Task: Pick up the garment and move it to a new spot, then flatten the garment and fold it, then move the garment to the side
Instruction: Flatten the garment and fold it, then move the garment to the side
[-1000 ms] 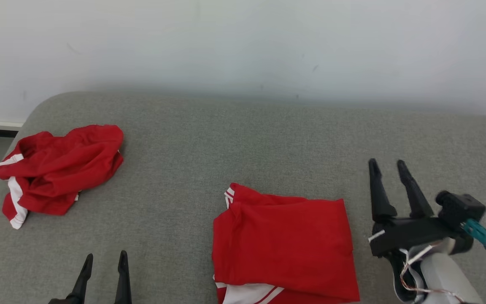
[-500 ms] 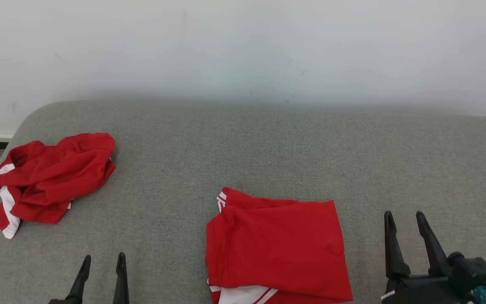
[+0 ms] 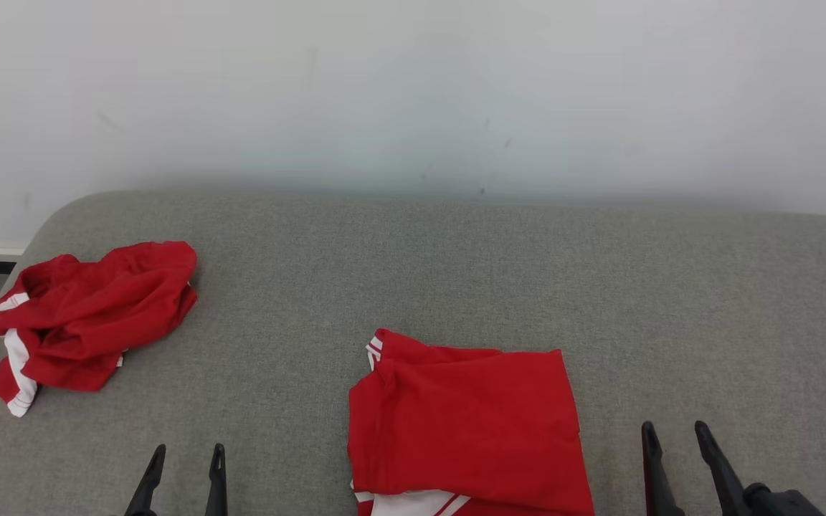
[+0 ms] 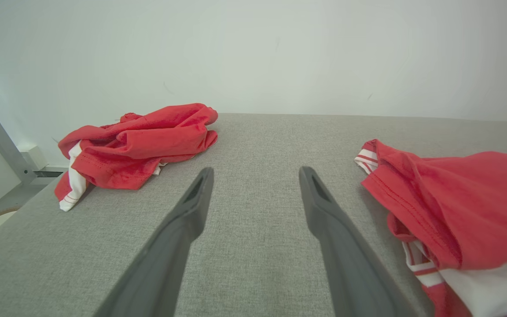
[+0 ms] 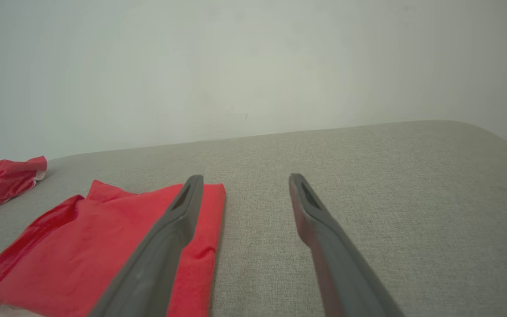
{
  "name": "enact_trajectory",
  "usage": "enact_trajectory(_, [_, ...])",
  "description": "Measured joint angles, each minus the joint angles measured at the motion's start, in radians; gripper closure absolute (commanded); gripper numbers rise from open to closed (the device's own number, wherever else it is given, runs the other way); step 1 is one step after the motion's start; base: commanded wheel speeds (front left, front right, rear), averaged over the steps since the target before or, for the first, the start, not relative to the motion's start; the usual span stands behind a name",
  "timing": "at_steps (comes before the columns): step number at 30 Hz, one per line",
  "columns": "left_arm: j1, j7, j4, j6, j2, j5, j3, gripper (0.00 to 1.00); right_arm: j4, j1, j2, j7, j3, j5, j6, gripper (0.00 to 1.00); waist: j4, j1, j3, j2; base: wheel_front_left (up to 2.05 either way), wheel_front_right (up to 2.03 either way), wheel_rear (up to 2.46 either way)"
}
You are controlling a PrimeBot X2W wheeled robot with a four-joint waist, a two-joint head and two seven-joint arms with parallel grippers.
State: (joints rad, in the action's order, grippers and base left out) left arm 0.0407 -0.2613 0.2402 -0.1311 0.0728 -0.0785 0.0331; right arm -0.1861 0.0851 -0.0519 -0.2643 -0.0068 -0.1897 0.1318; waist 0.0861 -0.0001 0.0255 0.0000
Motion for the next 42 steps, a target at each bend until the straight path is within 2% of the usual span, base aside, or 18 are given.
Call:
enact_trajectory(14, [0.018,0.0,-0.003,0.0,-0.005,0.023,-0.003,0.0,-0.051,0.017,0.001,0.0,0.04,0.008,0.0,0.0,-0.001,0.0,0.01,0.0,0.0,0.0,0.0])
enact_trajectory(29, [0.027,0.0,-0.023,0.0,0.011,-0.021,-0.057,0.0,-0.062,0.007,0.001,0.0,0.029,0.013,0.0,0.0,0.004,0.0001,0.006,0.0,0.0,0.0,0.0])
enact_trajectory(42, [0.036,0.0,0.023,0.0,0.026,-0.047,-0.056,0.0,-0.08,-0.013,0.002,0.0,0.002,0.057,0.0,0.0,0.007,0.0,0.012,0.0,0.0,0.0,0.0])
